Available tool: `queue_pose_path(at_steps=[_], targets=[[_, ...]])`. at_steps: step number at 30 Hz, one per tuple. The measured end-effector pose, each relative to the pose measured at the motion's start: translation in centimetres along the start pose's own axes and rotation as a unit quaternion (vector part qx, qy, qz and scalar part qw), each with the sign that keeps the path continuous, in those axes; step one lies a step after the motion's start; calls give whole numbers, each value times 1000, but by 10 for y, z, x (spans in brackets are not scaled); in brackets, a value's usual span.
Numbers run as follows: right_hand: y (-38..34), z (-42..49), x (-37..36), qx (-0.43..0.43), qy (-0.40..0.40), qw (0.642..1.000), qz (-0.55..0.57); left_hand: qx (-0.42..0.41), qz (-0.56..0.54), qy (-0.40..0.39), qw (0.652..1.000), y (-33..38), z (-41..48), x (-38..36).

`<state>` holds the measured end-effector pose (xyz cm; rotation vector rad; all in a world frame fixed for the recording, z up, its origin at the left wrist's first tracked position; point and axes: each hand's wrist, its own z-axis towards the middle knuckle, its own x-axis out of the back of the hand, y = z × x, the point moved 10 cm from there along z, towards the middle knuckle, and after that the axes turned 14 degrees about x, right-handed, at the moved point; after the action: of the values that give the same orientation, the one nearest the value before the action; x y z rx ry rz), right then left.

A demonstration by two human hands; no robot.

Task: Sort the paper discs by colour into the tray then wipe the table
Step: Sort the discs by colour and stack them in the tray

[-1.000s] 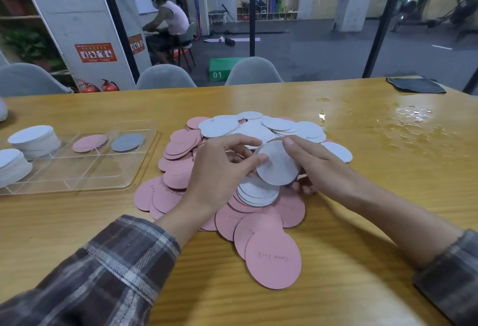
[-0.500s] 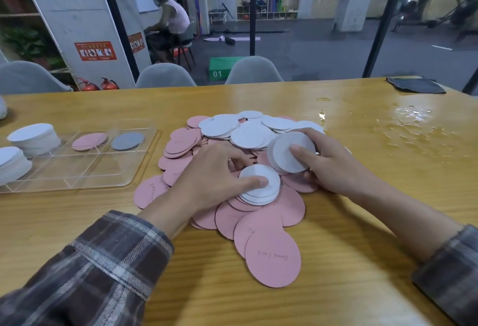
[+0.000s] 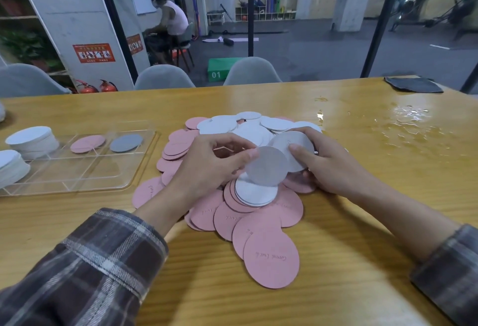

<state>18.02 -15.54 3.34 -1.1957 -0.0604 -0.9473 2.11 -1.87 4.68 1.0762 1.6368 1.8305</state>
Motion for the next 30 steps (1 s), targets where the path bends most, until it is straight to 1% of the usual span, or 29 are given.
queue_pose_path(at_steps=[3,8,11,17,22,26,30], targets=[[3,3,2,4,7,1000,1,-17,-20,-15,1000,8,-4,-3],[11,6,3,4,14,1000,15,-18,15,4,1000,10,-4,-1],[13,7,3,6,13,1000,1,-19,28,-7,999,8,-2,-4],[14,6,3,0,12,1000,11,-11,32,-34,999,5,-4,-8],[9,5,3,-11,28,998,59,5,14,-24,1000,4,-2,-4],[4,3,5,-21,25,999,42,-1,-1,-6,1000,5,-1,2],[1,-4,-9,-81,10,985,150,19,-36,4,999,2,-2,-2]])
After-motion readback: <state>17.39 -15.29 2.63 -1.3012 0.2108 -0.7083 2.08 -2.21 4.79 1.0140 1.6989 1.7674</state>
